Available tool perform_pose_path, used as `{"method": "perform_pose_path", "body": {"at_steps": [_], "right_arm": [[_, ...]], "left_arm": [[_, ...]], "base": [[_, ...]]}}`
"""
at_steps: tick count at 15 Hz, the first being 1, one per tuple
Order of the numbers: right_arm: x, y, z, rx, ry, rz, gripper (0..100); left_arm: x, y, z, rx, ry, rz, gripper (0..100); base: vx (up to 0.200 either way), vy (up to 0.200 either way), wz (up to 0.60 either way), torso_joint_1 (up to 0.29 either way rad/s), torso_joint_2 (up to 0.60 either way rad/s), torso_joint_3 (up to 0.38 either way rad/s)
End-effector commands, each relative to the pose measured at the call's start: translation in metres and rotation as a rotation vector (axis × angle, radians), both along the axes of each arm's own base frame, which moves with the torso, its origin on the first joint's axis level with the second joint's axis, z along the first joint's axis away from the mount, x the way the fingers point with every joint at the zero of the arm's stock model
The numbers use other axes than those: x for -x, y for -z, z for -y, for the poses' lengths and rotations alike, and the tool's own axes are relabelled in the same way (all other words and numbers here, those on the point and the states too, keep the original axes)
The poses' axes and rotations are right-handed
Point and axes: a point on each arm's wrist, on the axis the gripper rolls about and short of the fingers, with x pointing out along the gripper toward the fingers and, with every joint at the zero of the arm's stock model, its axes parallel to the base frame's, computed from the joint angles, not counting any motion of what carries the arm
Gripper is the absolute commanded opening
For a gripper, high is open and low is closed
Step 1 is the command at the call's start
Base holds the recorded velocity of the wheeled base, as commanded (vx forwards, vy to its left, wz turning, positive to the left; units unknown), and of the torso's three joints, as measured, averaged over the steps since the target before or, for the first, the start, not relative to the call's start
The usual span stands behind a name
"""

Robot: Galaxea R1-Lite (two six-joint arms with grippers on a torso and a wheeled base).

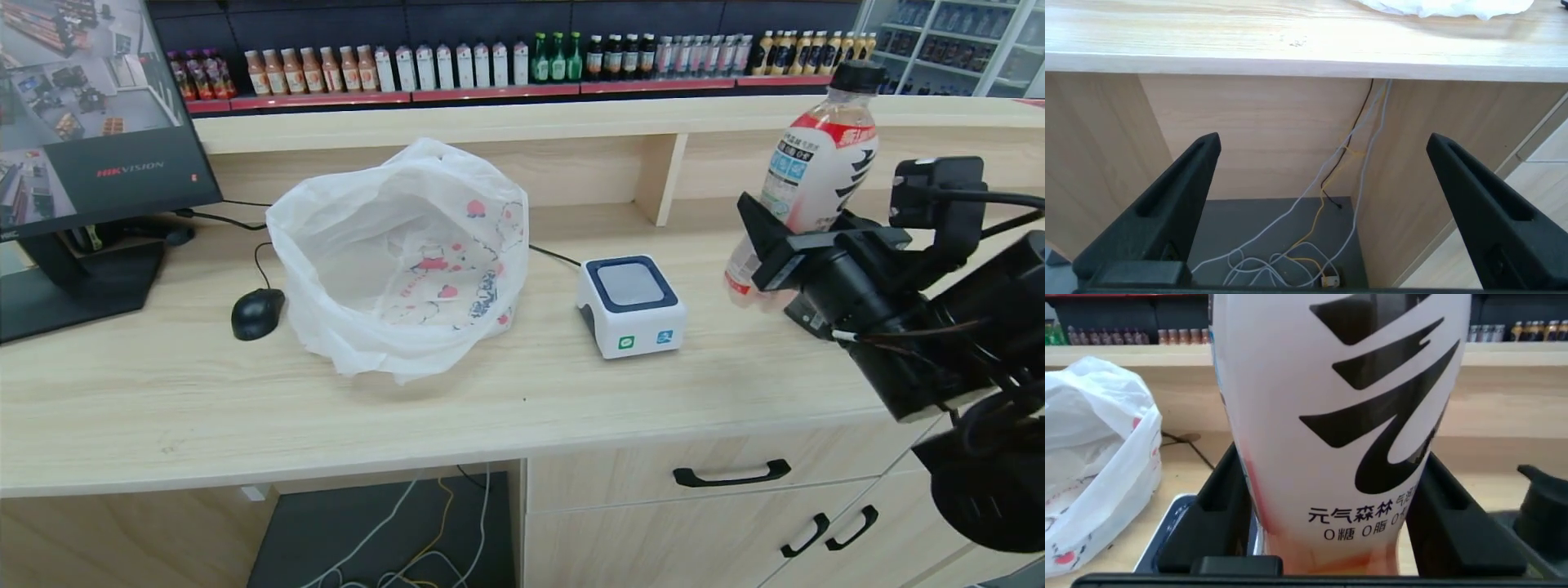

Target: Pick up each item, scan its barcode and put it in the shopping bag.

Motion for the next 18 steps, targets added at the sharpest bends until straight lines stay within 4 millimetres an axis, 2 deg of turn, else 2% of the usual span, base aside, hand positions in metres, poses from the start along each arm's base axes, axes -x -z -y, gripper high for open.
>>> {"method": "perform_pose_path", "body": {"at_steps": [1,2,5,7,9,11,18], "right_arm": [[-0.024,0.006,-0.011,0.021,0.007,0.006,0],[-0.039,-0.003,-0.017,0.041,0.024,0.049,0],[-0.058,-0.018,-0.027,0.133,-0.034,0.113,0],[-0.067,-0.020,-0.033,0.199,-0.068,0.149,0],[-0.069,-0.016,-0.038,0.312,-0.143,0.188,0],[-0.071,-0.015,-0.033,0.426,-0.144,0.229,0],[-0.071,-0.021,-0.037,0.559,-0.191,0.338,0]], "left_arm": [[0.000,0.000,0.000,0.000,0.000,0.000,100],[0.000,0.000,0.000,0.000,0.000,0.000,100],[0.000,0.000,0.000,0.000,0.000,0.000,100],[0.000,0.000,0.000,0.000,0.002,0.000,100],[0.000,0.000,0.000,0.000,0.000,0.000,100],[0.000,0.000,0.000,0.000,0.000,0.000,100],[0.000,0.000,0.000,0.000,0.002,0.000,100]], "base": [[0.000,0.000,0.00,0.000,0.00,0.000],[0.000,0.000,0.00,0.000,0.00,0.000],[0.000,0.000,0.00,0.000,0.00,0.000],[0.000,0.000,0.00,0.000,0.00,0.000],[0.000,0.000,0.00,0.000,0.00,0.000],[0.000,0.000,0.00,0.000,0.00,0.000],[0.000,0.000,0.00,0.000,0.00,0.000]]}}
